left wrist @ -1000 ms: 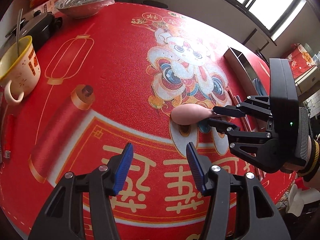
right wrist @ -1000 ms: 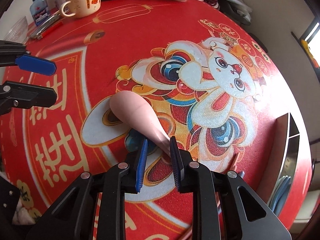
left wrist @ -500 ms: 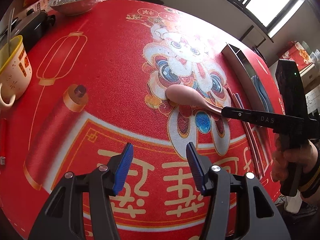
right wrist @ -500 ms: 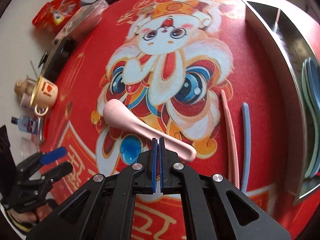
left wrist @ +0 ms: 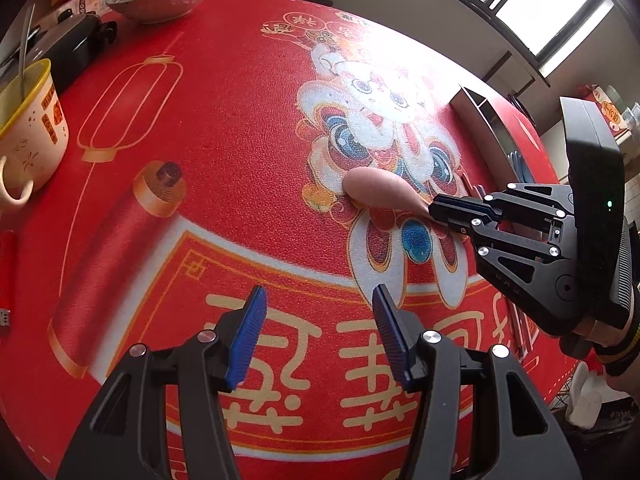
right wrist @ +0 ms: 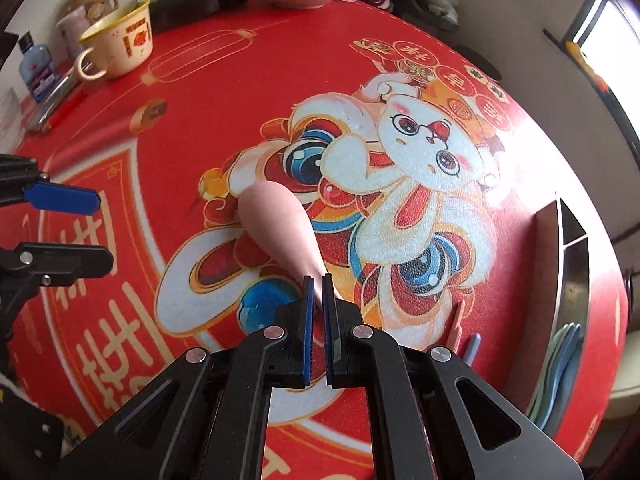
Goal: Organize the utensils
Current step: 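Lift the pink spoon off the cloth with the right gripper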
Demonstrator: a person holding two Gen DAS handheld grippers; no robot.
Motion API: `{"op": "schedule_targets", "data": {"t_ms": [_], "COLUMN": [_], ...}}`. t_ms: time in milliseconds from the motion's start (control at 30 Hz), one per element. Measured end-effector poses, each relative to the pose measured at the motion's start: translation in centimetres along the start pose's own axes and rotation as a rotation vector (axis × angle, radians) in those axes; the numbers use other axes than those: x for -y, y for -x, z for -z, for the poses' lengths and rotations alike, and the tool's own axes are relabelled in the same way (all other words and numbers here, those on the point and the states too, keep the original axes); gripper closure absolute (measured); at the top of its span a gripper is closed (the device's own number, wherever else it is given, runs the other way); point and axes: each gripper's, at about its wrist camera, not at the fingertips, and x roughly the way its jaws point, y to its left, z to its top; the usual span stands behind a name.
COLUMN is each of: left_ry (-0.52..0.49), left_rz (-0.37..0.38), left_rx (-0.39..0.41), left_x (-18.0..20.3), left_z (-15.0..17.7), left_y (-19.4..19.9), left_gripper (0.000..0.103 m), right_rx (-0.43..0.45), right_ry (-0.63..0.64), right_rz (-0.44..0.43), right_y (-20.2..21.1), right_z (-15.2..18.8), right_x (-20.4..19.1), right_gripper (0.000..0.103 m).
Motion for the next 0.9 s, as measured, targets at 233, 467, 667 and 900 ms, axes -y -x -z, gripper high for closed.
{"op": "schedule_targets", "data": {"t_ms": [233, 467, 667, 900], "left_ry": [0.019, 0.018, 0.015, 0.015], "left_rz": [0.006, 0.018, 0.022, 0.022], "left_rx": [0.012, 0.008, 0.004, -0.001], "left_x": [-0.9, -0.8, -0.6, -0.5], "left_z": [-0.2, -0.6, -1.0, -1.1], "left_y": [0.2, -0.3, -0.7, -1.0], "left_gripper": [0.05, 0.05, 0.05, 0.05], "right_rx": [-0.006, 0.006, -0.005, 0.039], "right_ry": [0.02, -0.001, -0.017, 0.042], "right_rz": [-0.007, -0.03, -0.046, -0.041], "right_y": [0.0, 0.0, -0.1, 0.4], "right_z": [0.2, 0.1, 0.2, 0.1], "right_x": [0.1, 1.2, 1.9, 1.4], "right_gripper": [0.098, 0.098, 0.086, 0.056]}}
